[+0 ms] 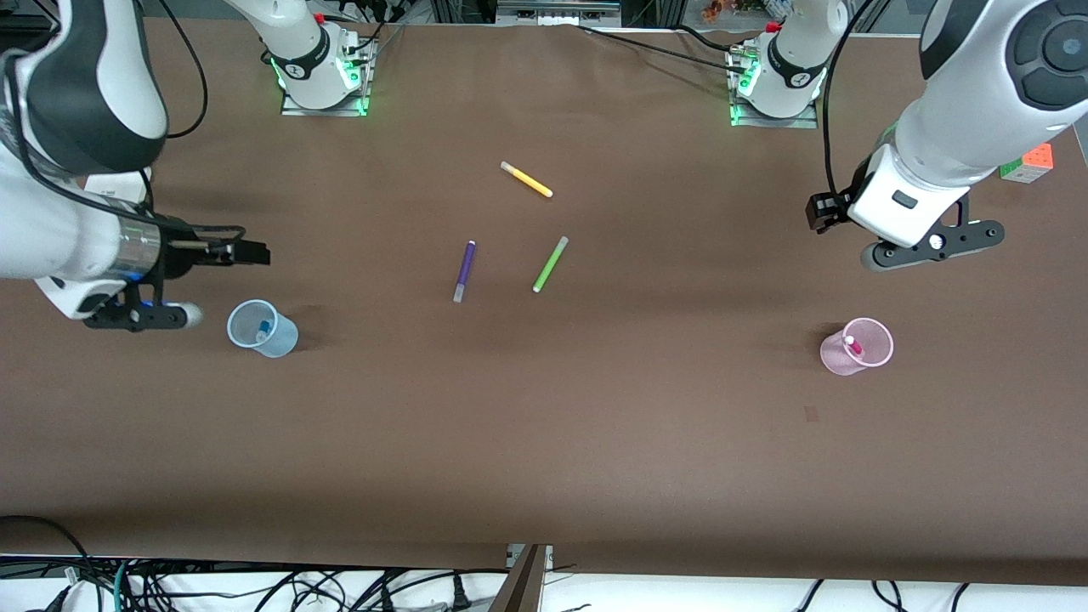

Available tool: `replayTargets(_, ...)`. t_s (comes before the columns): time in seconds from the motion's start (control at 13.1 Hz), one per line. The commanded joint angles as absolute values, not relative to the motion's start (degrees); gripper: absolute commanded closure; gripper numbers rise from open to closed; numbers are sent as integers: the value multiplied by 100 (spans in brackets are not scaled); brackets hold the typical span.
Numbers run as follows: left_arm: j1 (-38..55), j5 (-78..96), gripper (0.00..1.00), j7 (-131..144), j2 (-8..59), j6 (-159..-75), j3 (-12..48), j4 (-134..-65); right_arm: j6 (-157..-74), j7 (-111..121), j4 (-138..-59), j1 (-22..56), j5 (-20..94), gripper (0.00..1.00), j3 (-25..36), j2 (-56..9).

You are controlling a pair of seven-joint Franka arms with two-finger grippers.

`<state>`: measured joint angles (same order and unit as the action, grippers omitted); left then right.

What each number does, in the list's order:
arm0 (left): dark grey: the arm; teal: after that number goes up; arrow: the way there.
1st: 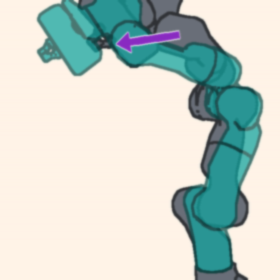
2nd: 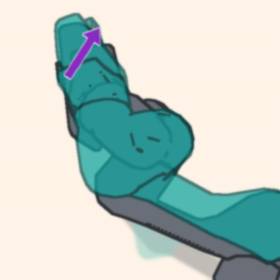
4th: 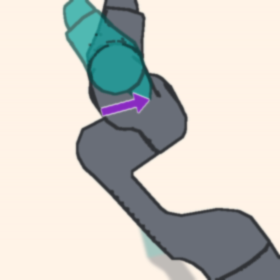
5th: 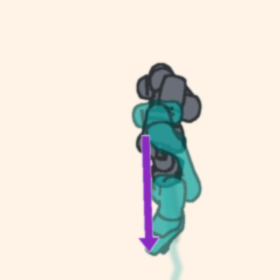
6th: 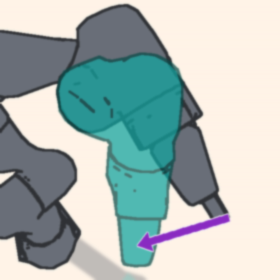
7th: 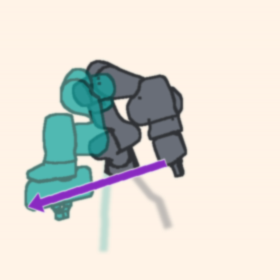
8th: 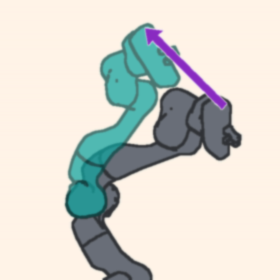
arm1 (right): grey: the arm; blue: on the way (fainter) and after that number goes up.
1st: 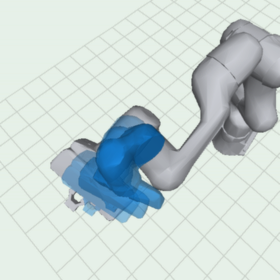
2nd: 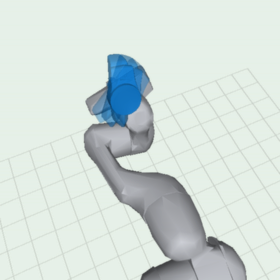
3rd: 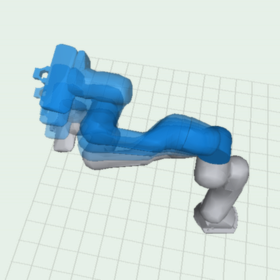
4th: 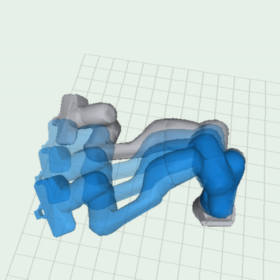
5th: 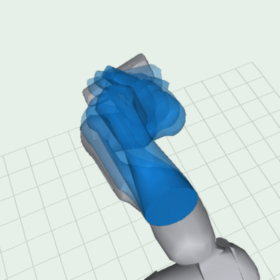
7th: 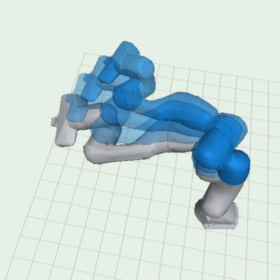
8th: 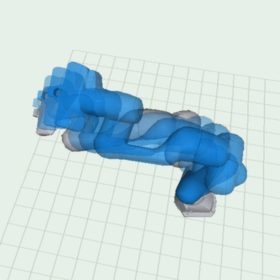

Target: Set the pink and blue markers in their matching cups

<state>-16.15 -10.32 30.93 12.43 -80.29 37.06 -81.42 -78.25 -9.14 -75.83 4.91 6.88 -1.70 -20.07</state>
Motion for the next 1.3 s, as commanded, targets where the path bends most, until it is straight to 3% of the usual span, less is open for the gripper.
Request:
replayTargets(0.0, -1679, -1143, 0, 2804, 1195, -8051, 3762, -7990, -7524, -1055, -7594, 378, 615, 0, -176, -1680)
replayTargets(0.46, -1661, -1116, 0, 2786, 1204, -8051, 3762, -7963, -8042, -1046, -8718, 238, 37, 0, -184, -310)
replayTargets(0.92, -1557, -1099, 0, 2391, 1169, -8051, 3622, -7954, -8042, -1037, -9316, 193, -97, 0, -149, 299)
replayTargets(0.99, -1199, -1099, 0, 2295, 1152, -8025, 3212, -7954, -8033, -994, -9299, 193, -105, 0, -149, 308)
replayTargets(1.22, 164, -215, 0, 1743, 810, -8112, 1227, -8059, -8024, -659, -9246, 220, -211, 0, -150, 238)
